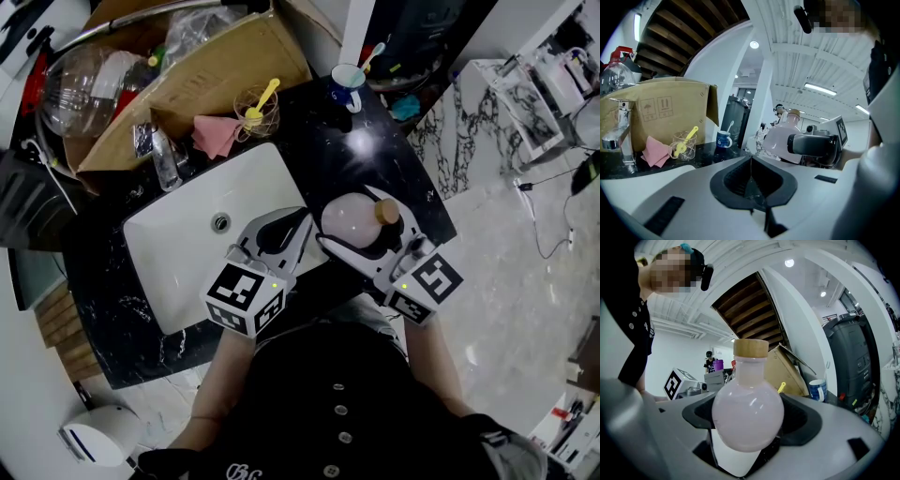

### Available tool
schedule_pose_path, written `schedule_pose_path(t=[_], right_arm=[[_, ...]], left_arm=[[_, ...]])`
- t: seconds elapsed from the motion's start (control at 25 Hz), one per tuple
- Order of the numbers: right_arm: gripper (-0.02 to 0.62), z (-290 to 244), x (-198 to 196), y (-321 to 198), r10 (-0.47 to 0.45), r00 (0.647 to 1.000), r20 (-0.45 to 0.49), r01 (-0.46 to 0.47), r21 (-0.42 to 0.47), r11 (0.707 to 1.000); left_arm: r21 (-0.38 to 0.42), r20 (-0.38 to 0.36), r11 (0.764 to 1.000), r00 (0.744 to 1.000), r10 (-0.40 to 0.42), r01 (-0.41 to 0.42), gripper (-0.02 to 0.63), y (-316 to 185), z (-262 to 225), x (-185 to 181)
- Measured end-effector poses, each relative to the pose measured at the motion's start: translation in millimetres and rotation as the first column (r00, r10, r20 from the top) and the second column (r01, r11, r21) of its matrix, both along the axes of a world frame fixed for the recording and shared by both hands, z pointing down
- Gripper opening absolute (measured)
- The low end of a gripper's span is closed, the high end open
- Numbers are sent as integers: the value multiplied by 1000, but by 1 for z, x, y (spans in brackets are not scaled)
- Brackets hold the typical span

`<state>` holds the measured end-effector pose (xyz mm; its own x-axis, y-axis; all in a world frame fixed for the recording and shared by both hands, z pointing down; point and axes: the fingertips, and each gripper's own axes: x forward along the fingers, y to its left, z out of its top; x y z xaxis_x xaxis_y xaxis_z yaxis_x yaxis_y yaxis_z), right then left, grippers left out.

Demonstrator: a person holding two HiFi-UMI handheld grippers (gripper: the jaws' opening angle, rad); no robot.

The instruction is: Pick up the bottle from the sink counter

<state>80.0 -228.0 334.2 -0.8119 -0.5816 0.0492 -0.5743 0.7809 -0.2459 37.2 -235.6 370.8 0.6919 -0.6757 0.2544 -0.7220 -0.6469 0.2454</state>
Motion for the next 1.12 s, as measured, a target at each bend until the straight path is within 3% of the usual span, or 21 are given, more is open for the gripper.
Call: schedule_pose_path(t=[0.16,1.12], right_arm=[[400,5,3,-1,8,999,-41,-8,7,1000],[399,-8,3,-2,20,998,52,-21,4,1000]], left_arm=[[0,1,1000,1000,-3,3,21,1,0,-1],[-10,-1,1000,1000,24,-24,21,4,2,4]])
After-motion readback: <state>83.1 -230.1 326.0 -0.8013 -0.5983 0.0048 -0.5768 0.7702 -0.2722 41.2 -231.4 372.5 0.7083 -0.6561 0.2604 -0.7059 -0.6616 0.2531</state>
